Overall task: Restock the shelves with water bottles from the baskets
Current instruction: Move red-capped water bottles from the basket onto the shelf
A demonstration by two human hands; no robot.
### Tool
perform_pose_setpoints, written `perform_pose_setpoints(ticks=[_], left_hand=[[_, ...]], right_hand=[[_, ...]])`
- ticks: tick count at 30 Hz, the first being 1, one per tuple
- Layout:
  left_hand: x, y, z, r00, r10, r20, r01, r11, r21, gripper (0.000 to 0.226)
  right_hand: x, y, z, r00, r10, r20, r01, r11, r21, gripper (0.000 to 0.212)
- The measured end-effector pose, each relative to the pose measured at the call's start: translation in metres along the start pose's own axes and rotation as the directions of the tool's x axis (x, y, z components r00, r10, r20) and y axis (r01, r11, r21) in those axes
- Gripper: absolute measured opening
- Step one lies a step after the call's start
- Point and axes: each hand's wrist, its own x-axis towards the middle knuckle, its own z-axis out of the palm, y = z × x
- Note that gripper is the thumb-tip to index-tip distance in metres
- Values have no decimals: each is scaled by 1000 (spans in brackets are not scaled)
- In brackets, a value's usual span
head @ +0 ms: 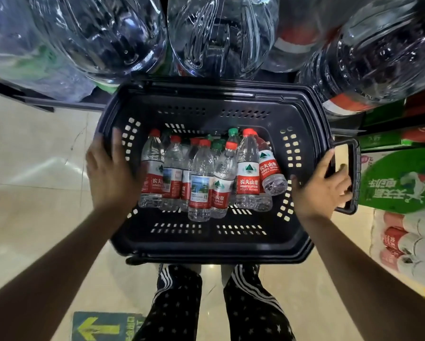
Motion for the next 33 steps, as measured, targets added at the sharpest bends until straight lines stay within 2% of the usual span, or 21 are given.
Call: perform_pose_setpoints(ticks=[2, 4, 7, 10, 13, 16, 18, 22, 28, 31, 33], left_hand=[[-14, 19, 12, 997, 54, 49, -53, 999, -11, 85], [-18, 40, 30, 983, 65, 169, -61, 998, -29, 90], [-12, 65, 67, 914, -17, 406, 68, 991, -111, 101], [-3, 79, 101, 834, -119, 539, 266, 943, -202, 107], [1, 79, 128, 798, -178, 575, 367, 901, -231, 106], [3, 66, 153, 780, -195, 595, 440, 847, -299, 119], [3, 58, 166, 772, -177, 611, 460, 818, -345, 118], [4, 64, 147, 787, -132, 603, 433, 814, -386, 101], [0, 66, 132, 785, -107, 610, 463, 755, -464, 76], [-1, 61, 124, 778, -80, 623, 470, 731, -494, 78], [1, 55, 119, 790, -63, 610, 454, 728, -514, 86]], right_hand=[[-8, -18, 3, 986, -168, -18, 168, 986, 12, 84], [-9, -40, 16, 953, -297, 64, 295, 955, 35, 79], [-2, -67, 46, 914, -322, 248, 312, 947, 80, 79], [3, -80, 69, 886, -253, 388, 235, 967, 95, 92], [10, -85, 83, 904, -173, 392, 204, 978, -39, 104], [21, -85, 91, 890, -151, 430, 218, 970, -110, 113], [32, -82, 90, 872, -168, 461, 237, 967, -97, 107], [45, -79, 82, 851, -187, 490, 234, 972, -35, 84], [32, -76, 84, 870, -239, 430, 289, 956, -52, 87], [23, -81, 84, 867, -275, 416, 302, 953, 1, 77], [17, -88, 82, 848, -276, 453, 248, 961, 123, 71]])
